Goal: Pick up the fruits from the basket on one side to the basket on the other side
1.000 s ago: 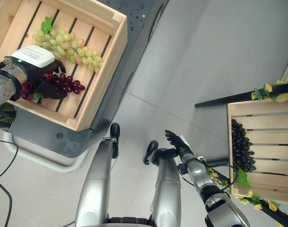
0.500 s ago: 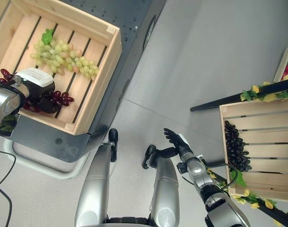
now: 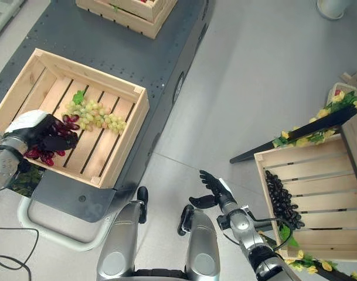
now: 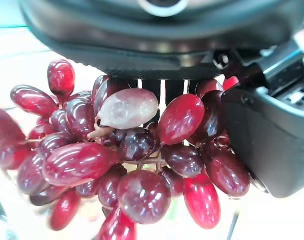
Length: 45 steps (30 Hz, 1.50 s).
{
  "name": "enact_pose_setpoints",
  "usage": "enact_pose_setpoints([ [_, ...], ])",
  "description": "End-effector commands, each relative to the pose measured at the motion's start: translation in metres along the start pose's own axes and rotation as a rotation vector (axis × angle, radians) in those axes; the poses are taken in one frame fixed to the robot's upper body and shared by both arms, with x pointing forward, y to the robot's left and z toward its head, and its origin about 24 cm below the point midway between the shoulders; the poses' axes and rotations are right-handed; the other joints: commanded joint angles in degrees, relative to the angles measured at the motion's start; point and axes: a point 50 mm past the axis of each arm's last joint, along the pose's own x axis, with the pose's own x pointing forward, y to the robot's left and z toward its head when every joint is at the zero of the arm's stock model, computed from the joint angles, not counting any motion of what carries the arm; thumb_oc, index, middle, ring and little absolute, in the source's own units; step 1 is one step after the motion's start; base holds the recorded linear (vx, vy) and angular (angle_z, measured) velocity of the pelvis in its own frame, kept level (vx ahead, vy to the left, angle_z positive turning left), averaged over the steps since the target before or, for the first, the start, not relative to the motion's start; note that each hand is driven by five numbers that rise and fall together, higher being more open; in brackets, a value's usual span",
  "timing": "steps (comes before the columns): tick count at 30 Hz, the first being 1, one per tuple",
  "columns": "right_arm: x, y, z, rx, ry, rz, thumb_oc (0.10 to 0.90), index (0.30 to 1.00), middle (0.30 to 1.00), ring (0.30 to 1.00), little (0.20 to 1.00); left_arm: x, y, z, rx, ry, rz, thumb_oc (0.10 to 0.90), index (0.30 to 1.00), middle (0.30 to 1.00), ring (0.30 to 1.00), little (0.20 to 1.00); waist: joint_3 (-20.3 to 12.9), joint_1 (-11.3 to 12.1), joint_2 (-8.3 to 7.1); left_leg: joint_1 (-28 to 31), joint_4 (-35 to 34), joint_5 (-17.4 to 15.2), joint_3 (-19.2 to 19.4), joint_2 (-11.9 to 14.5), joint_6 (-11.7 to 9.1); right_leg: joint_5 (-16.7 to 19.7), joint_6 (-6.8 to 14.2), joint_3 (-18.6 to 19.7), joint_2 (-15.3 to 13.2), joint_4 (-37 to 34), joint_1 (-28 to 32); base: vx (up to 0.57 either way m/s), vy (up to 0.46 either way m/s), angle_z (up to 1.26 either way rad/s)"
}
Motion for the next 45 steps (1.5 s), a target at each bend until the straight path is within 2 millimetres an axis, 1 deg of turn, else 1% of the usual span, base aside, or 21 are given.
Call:
enact_pose_setpoints([
  [1, -0.003, -0.011, 0.012, 0.017, -0.083, -0.104, 0.800, 0.900, 0.900, 0.900, 0.900, -0.006, 0.036, -0.006, -0.358, -0.032, 0.226, 0.400, 0.300, 0.300, 0.300, 0.300, -5.0, 1.1, 2.97, 8.2, -2.4, -9.1, 0.3, -4.3, 2.4, 6.4, 0.0, -0.7, 1.1, -5.7, 2.9, 0.08, 0.014, -0.03],
  [4, -0.005, 0.001, 0.018, 0.041, -0.120, -0.092, 0.800, 0.900, 0.900, 0.900, 0.900, -0.008, 0.021, -0.002, -0.655, -0.080, 0.270, 0.400, 0.300, 0.300, 0.300, 0.300, -7.1, 0.6, 3.31, 11.1, -3.9, -9.5, 0.3, -4.8, 2.8, 6.4, 0.1, -0.2, 1.4, -7.5, 5.5, 0.06, 0.009, -0.04],
  [5, -0.005, 0.003, 0.019, 0.045, -0.126, -0.090, 0.800, 0.900, 0.900, 0.900, 0.900, -0.008, 0.018, -0.001, -0.701, -0.089, 0.277, 0.400, 0.300, 0.300, 0.300, 0.300, -7.2, 0.6, 3.36, 11.9, -4.3, -9.6, 0.3, -4.9, 2.8, 6.4, 0.1, -0.2, 1.5, -7.9, 6.2, 0.09, -0.010, -0.06],
  [6, -0.006, 0.008, 0.020, 0.060, -0.140, -0.084, 0.800, 0.900, 0.900, 0.900, 0.900, -0.009, 0.007, -0.001, -0.846, -0.090, 0.278, 0.400, 0.300, 0.300, 0.300, 0.300, -8.3, 0.4, 3.53, 13.8, -5.7, -9.5, 0.3, -5.0, 2.8, 7.0, 0.5, 0.0, 1.8, -9.3, 7.7, 0.07, -0.013, -0.07],
  [7, -0.006, 0.009, 0.021, 0.064, -0.144, -0.082, 0.800, 0.900, 0.900, 0.900, 0.900, -0.010, 0.005, -0.001, -0.877, -0.089, 0.282, 0.400, 0.300, 0.300, 0.300, 0.300, -8.6, 0.4, 3.56, 13.9, -5.9, -9.4, 0.3, -5.0, 2.8, 7.2, 0.5, 0.1, 1.8, -9.5, 7.7, 0.07, -0.019, -0.07],
  [9, -0.006, 0.017, 0.025, 0.114, -0.173, -0.044, 0.800, 0.900, 0.900, 0.900, 0.900, -0.012, -0.015, 0.001, -1.022, -0.098, 0.259, 0.400, 0.300, 0.300, 0.300, 0.300, -9.9, -0.1, 3.83, 16.2, -8.0, -9.2, 0.4, -5.2, 2.7, 7.9, 0.8, 0.6, 2.4, -11.8, 9.6, 0.06, -0.017, -0.06],
  [12, -0.008, 0.025, 0.031, 0.190, -0.196, -0.020, 0.800, 0.900, 0.900, 0.900, 0.900, -0.015, -0.041, 0.009, -1.121, -0.110, 0.236, 0.400, 0.300, 0.300, 0.300, 0.300, -12.7, -1.0, 4.40, 19.5, -12.1, -8.3, 0.4, -5.7, 2.2, 8.4, 0.8, 1.3, 4.0, -16.9, 13.2, 0.09, -0.007, -0.08],
  [14, -0.009, 0.028, 0.032, 0.212, -0.198, -0.018, 0.800, 0.900, 0.900, 0.900, 0.900, -0.015, -0.046, 0.014, -1.157, -0.130, 0.230, 0.400, 0.300, 0.300, 0.300, 0.300, -13.9, -1.4, 4.74, 20.8, -13.7, -7.7, 0.3, -6.1, 2.0, 8.8, 0.8, 1.4, 4.3, -18.8, 14.6, 0.05, -0.010, -0.11],
  [16, -0.010, 0.032, 0.043, 0.222, -0.252, -0.062, 0.800, 0.900, 0.900, 0.900, 0.900, -0.014, -0.050, 0.033, -1.194, -0.202, 0.227, 0.400, 0.300, 0.300, 0.300, 0.300, -16.3, -1.7, 5.43, 23.2, -17.4, -6.4, -0.5, -6.5, 1.9, 10.1, 0.9, 1.6, 4.7, -22.4, 16.8, 0.05, -0.037, -0.01],
  [17, -0.009, 0.033, 0.045, 0.223, -0.258, -0.062, 0.800, 0.900, 0.900, 0.900, 0.900, -0.014, -0.050, 0.035, -1.197, -0.208, 0.223, 0.400, 0.300, 0.300, 0.300, 0.300, -16.6, -1.7, 5.50, 23.4, -17.8, -6.2, -0.6, -6.6, 1.8, 10.3, 0.9, 1.7, 4.8, -22.8, 17.1, 0.03, -0.057, -0.02],
  [22, -0.006, 0.040, 0.080, 0.323, -0.407, -0.014, 0.800, 0.900, 0.900, 0.900, 0.900, -0.013, -0.045, 0.071, -1.200, -0.376, 0.194, 0.400, 0.300, 0.300, 0.300, 0.300, -19.6, -1.5, 6.32, 26.4, -24.0, -3.4, -2.2, -6.5, 1.2, 12.1, 0.7, 2.1, 6.0, -29.9, 20.5, -0.01, -0.076, -0.07],
  [25, -0.004, 0.045, 0.101, 0.343, -0.478, 0.063, 0.800, 0.900, 0.900, 0.900, 0.900, -0.008, -0.036, 0.100, -1.195, -0.501, 0.139, 0.400, 0.300, 0.300, 0.300, 0.300, -21.6, -1.6, 6.80, 27.6, -28.2, -1.6, -2.7, -6.4, 0.8, 13.8, 0.7, 2.4, 6.7, -34.4, 22.0, -0.04, -0.078, -0.03],
  [26, -0.004, 0.045, 0.104, 0.341, -0.483, 0.077, 0.800, 0.900, 0.900, 0.900, 0.900, -0.008, -0.034, 0.104, -1.194, -0.514, 0.132, 0.400, 0.300, 0.300, 0.300, 0.300, -21.8, -1.6, 6.81, 27.7, -28.6, -1.4, -2.7, -6.4, 0.7, 14.1, 0.7, 2.4, 6.8, -34.9, 22.2, -0.04, -0.104, 0.00],
  [27, -0.003, 0.046, 0.113, 0.321, -0.494, 0.124, 0.800, 0.900, 0.900, 0.900, 0.900, -0.007, -0.029, 0.119, -1.171, -0.570, 0.107, 0.400, 0.300, 0.300, 0.300, 0.300, -22.3, -1.8, 6.77, 28.1, -30.4, -0.5, -2.9, -6.3, 0.5, 14.8, 0.7, 2.4, 7.1, -36.7, 22.8, -0.04, -0.086, 0.00],
  [28, -0.002, 0.046, 0.115, 0.310, -0.495, 0.134, 0.800, 0.900, 0.900, 0.900, 0.900, -0.006, -0.028, 0.124, -1.159, -0.585, 0.099, 0.400, 0.300, 0.300, 0.300, 0.300, -22.5, -1.8, 6.75, 28.2, -30.9, -0.3, -2.9, -6.3, 0.4, 15.0, 0.7, 2.3, 7.2, -37.1, 23.0, -0.05, -0.117, 0.00],
  [30, 0.005, 0.037, 0.131, 0.253, -0.499, 0.172, 0.800, 0.900, 0.900, 0.900, 0.900, -0.002, -0.018, 0.152, -1.105, -0.666, 0.050, 0.400, 0.300, 0.300, 0.300, 0.300, -23.5, -1.9, 6.52, 28.2, -32.7, 0.8, -3.2, -6.2, -0.2, 16.1, 0.6, 1.8, 7.7, -39.6, 23.9, -0.05, -0.115, -0.01],
  [32, 0.007, 0.034, 0.139, 0.245, -0.507, 0.192, 0.800, 0.900, 0.900, 0.900, 0.900, -0.002, -0.014, 0.163, -1.078, -0.698, 0.031, 0.400, 0.300, 0.300, 0.300, 0.300, -23.8, -2.0, 6.37, 27.9, -32.7, 0.9, -3.4, -6.2, -0.4, 16.3, 0.6, 1.7, 7.8, -40.2, 24.1, -0.04, -0.083, 0.05],
  [34, 0.014, 0.030, 0.157, 0.250, -0.514, 0.231, 0.800, 0.900, 0.900, 0.900, 0.900, 0.001, -0.009, 0.182, -1.043, -0.747, -0.015, 0.400, 0.300, 0.300, 0.300, 0.300, -24.3, -2.0, 6.05, 27.9, -32.7, 0.8, -3.4, -6.3, -0.3, 16.5, 0.5, 1.6, 7.8, -40.5, 24.1, -0.04, -0.085, 0.00],
  [37, 0.020, 0.030, 0.173, 0.294, -0.522, 0.256, 0.800, 0.900, 0.900, 0.900, 0.900, -0.001, -0.010, 0.202, -1.021, -0.802, -0.112, 0.400, 0.300, 0.300, 0.300, 0.300, -24.8, -2.1, 5.97, 28.3, -32.7, 0.6, -2.5, -6.0, -0.3, 16.6, 0.4, 1.7, 7.9, -40.9, 24.5, -0.02, -0.072, -0.01],
  [41, 0.026, 0.038, 0.192, 0.362, -0.547, 0.291, 0.800, 0.900, 0.900, 0.900, 0.900, -0.001, -0.013, 0.229, -1.001, -0.849, -0.201, 0.400, 0.300, 0.300, 0.300, 0.300, -25.4, -2.5, 6.04, 28.6, -32.7, 0.3, -2.1, -5.8, -0.4, 16.9, 0.1, 1.7, 8.4, -41.8, 25.2, -0.01, -0.049, -0.03],
  [45, 0.029, 0.046, 0.217, 0.351, -0.593, 0.308, 0.800, 0.900, 0.900, 0.900, 0.900, 0.002, -0.010, 0.254, -1.009, -0.899, -0.269, 0.400, 0.300, 0.300, 0.300, 0.300, -26.0, -2.9, 6.12, 28.9, -32.7, 0.2, -1.6, -5.7, -0.5, 17.0, 0.0, 2.0, 8.7, -42.5, 25.7, 0.00, -0.027, -0.02],
])
